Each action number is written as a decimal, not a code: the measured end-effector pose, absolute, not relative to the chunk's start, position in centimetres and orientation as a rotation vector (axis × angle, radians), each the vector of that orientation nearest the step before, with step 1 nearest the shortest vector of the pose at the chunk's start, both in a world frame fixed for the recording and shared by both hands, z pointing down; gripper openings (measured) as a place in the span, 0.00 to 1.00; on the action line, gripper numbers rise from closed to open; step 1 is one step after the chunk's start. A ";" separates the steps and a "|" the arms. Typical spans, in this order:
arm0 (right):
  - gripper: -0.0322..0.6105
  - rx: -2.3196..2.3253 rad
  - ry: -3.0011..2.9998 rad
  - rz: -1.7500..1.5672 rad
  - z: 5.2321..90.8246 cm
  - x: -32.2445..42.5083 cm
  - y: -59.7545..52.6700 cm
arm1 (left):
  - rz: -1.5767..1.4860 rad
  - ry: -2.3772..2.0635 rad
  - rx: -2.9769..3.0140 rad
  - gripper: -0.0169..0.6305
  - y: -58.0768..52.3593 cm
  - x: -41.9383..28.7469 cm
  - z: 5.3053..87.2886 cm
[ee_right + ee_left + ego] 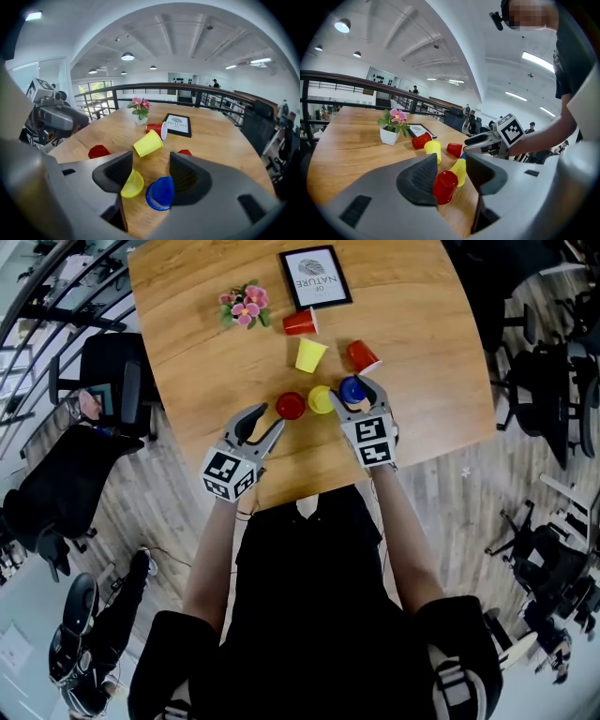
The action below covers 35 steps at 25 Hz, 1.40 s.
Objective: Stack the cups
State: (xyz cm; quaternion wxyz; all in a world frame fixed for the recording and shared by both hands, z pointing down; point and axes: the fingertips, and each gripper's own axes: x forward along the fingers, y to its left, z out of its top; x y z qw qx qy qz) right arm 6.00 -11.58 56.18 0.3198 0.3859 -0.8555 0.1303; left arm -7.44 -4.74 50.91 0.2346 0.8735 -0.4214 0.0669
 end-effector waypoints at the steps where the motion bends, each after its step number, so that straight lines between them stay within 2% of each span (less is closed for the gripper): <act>1: 0.46 1.013 -2.236 0.341 56.3 6.3 -12.0 | 0.188 -1.167 2.391 0.35 -4.9 -7.6 50.9; 18: 0.46 0.727 -2.003 0.375 60.2 9.4 -17.9 | 0.195 -1.219 2.351 0.35 -6.3 -7.7 51.2; 28: 0.47 0.555 -1.820 0.687 62.1 9.2 -21.4 | 0.206 -1.239 2.337 0.34 -5.8 -8.2 51.2; 35: 0.51 0.518 -1.657 0.759 64.8 10.4 -21.9 | 0.199 -1.250 2.329 0.34 -5.4 -8.6 51.0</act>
